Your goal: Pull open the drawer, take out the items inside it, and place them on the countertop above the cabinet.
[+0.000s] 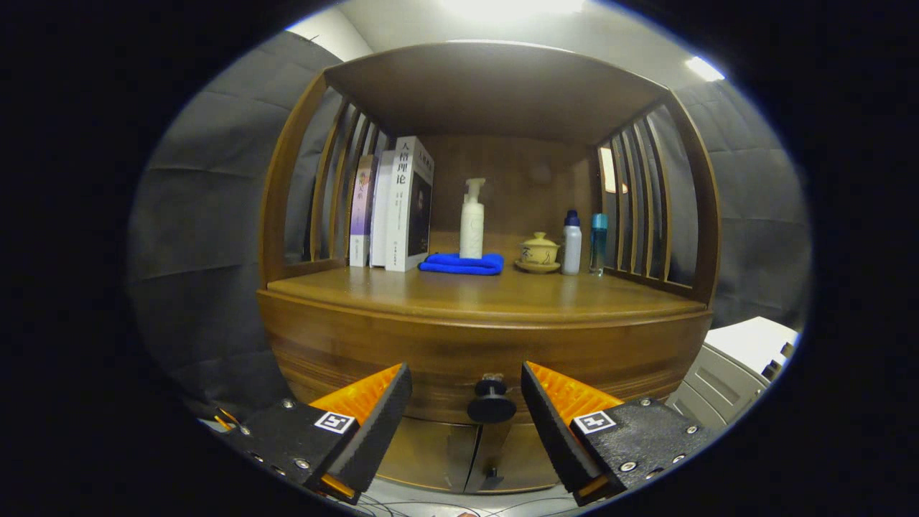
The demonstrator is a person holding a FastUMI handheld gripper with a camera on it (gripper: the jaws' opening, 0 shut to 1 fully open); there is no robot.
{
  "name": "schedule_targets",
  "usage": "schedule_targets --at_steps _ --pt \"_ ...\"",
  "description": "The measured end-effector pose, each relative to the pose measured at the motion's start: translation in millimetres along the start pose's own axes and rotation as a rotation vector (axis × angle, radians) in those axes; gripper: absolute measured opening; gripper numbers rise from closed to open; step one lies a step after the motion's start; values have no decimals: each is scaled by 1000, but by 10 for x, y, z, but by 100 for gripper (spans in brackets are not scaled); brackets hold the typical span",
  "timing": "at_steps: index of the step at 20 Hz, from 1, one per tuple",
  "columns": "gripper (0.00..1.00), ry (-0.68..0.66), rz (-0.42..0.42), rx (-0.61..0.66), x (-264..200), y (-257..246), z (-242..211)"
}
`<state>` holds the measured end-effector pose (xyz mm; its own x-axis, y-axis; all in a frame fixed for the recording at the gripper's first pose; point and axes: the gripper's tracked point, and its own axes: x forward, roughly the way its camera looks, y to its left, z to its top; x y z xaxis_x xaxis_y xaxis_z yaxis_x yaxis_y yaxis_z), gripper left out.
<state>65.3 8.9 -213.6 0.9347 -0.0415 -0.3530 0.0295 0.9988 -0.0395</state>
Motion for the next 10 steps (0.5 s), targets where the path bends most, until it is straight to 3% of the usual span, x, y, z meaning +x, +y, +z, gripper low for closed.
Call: schedule_targets --at_steps 7,10 --pt "95 58 -63 15 254 -193 -243" --pt "90 67 -70 23 349 -243 -294"
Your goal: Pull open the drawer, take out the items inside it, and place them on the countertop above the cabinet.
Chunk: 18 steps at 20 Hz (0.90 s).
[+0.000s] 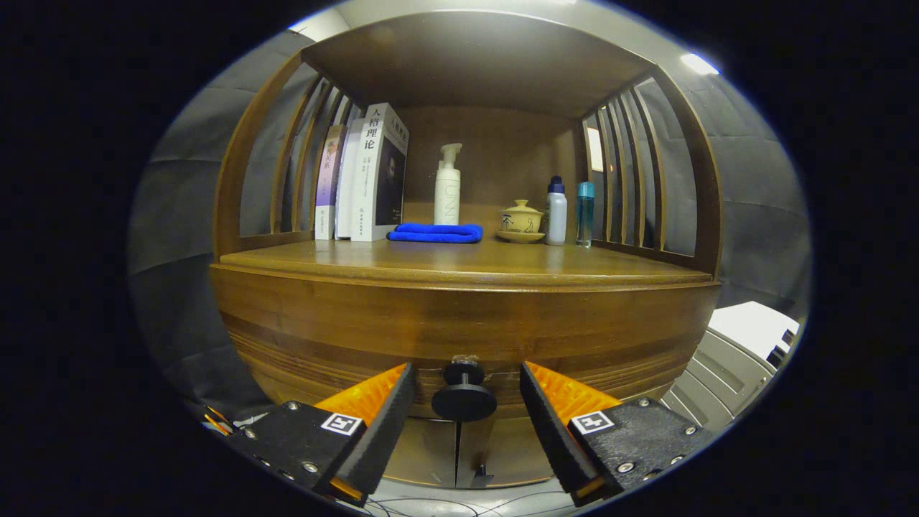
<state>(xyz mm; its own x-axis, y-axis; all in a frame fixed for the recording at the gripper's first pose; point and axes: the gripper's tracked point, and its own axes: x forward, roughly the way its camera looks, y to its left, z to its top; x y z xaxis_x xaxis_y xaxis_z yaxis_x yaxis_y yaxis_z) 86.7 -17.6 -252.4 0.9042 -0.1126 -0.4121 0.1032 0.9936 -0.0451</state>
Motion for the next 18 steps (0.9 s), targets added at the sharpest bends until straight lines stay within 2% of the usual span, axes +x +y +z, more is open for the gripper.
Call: schedule_targets --at_steps 1,8,13,14,18 --pt "88 11 8 4 23 5 -29" --pt "48 22 31 56 21 61 -101" --pt "39 4 42 43 36 66 -115" --pt "32 0 37 52 48 63 -111" --pt "25 -1 18 78 41 73 -121"
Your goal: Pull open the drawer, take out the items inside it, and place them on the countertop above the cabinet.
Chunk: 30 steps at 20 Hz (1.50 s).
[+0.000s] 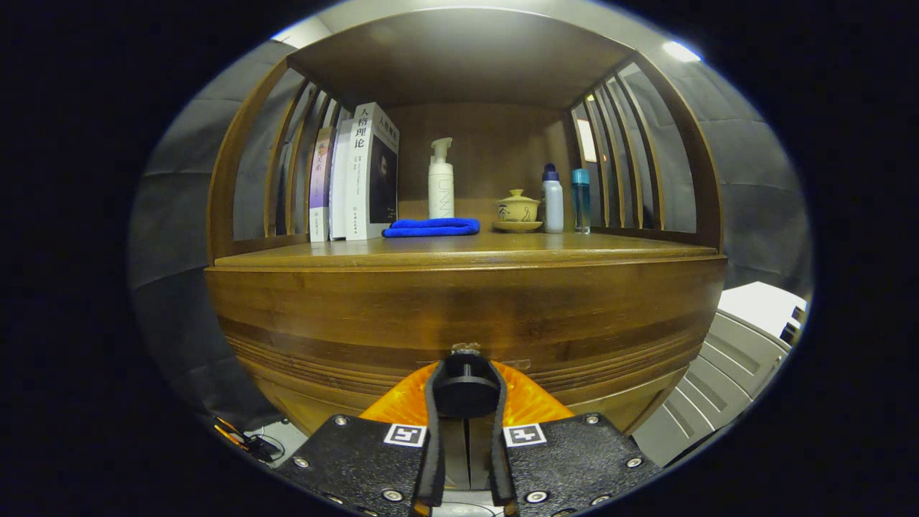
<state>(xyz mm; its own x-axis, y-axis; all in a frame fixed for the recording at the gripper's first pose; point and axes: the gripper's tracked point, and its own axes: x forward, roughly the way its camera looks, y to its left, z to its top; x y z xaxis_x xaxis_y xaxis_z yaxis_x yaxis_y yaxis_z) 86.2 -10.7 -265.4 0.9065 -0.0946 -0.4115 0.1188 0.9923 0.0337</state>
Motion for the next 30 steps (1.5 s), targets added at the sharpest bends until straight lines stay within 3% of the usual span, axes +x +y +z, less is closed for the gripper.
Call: schedule_targets --at_steps 8,30 --pt "25 18 -12 29 -74 20 -20" --pt "25 1 7 42 -982 34 -246"
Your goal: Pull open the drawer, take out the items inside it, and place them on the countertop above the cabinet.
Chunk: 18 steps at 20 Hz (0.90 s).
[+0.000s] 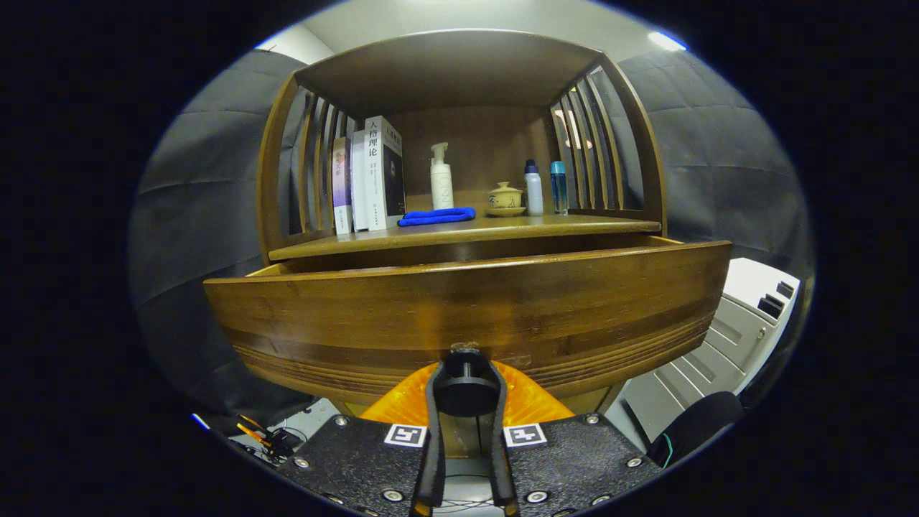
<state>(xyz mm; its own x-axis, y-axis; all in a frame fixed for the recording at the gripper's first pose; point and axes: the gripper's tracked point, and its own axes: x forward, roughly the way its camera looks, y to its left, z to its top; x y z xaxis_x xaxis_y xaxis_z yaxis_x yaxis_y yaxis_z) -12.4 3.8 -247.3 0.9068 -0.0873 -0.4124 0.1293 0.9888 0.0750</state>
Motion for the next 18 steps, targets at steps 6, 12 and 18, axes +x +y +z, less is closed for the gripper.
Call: schedule_targets --at_steps 6,12,18 --pt "25 2 6 14 -251 58 -63" --pt "25 17 10 -8 -247 53 -71" --pt "25 -4 16 -24 -292 52 -75"
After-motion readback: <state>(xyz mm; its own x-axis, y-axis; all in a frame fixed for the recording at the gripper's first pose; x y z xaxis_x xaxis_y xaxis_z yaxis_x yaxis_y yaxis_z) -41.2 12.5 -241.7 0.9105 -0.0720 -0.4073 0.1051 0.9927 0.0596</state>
